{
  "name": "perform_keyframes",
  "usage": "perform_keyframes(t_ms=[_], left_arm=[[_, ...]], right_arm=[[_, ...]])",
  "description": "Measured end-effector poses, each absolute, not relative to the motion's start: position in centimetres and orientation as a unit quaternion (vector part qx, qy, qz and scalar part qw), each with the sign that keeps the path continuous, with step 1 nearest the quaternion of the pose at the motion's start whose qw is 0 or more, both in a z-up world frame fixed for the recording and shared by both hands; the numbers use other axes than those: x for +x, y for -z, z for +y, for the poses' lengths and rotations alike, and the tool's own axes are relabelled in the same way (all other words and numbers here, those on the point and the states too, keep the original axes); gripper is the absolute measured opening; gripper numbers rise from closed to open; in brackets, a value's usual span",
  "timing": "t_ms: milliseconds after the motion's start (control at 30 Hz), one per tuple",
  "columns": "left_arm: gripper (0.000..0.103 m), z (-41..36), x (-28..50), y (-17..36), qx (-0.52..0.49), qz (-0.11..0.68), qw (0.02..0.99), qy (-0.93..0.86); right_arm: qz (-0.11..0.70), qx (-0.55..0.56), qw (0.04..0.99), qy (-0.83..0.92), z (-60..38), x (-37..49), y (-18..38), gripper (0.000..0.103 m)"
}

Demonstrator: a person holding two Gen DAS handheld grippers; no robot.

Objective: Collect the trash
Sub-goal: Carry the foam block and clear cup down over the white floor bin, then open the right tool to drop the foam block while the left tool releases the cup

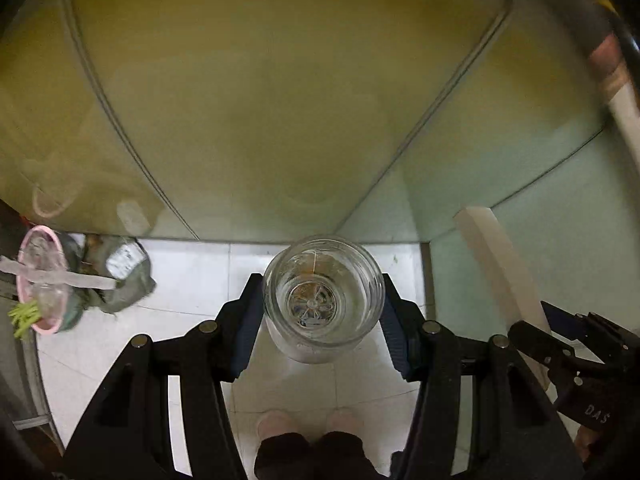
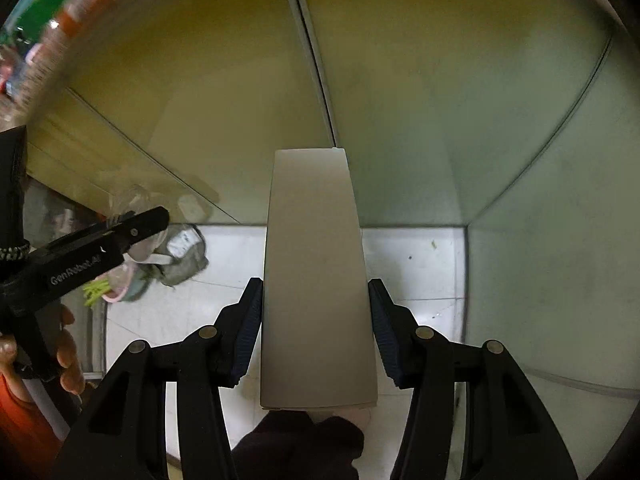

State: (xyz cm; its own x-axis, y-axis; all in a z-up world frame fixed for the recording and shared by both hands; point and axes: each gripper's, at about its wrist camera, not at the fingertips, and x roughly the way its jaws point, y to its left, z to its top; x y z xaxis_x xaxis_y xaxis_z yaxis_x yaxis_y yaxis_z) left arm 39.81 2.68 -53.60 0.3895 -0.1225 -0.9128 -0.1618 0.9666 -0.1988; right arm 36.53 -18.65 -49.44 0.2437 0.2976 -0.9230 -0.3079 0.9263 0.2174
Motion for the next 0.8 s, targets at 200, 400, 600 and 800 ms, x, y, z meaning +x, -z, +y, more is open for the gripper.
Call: perform_keyframes(t_ms=[200,400,600,800], left_arm=[[0.054,1.9,41.7,65.4,-0.126,0.571,0.811,0.010],[0.054,1.8,43.2,75.2,-0.135,0.584,0.800,0.029],[0.054,1.2,44.3,81.4,-0.136,0.590,0.795,0.042],[0.056,1.8,44.7,82.7,-0.136,0.583,0.799,0.049]], right_arm=[[0.600,-0.006,0.774,-0.203,-18.0,38.4,61.5,0.049],[0.609,-0.027,0.763,-0.217,-16.6,40.0,71.3,0.049],[0.609,-0.054,0.753,-0.244,-15.2,40.8,76.6,0.049],[0.568,-0.081,0.779,-0.253,-14.1,40.5,75.2,0.057]])
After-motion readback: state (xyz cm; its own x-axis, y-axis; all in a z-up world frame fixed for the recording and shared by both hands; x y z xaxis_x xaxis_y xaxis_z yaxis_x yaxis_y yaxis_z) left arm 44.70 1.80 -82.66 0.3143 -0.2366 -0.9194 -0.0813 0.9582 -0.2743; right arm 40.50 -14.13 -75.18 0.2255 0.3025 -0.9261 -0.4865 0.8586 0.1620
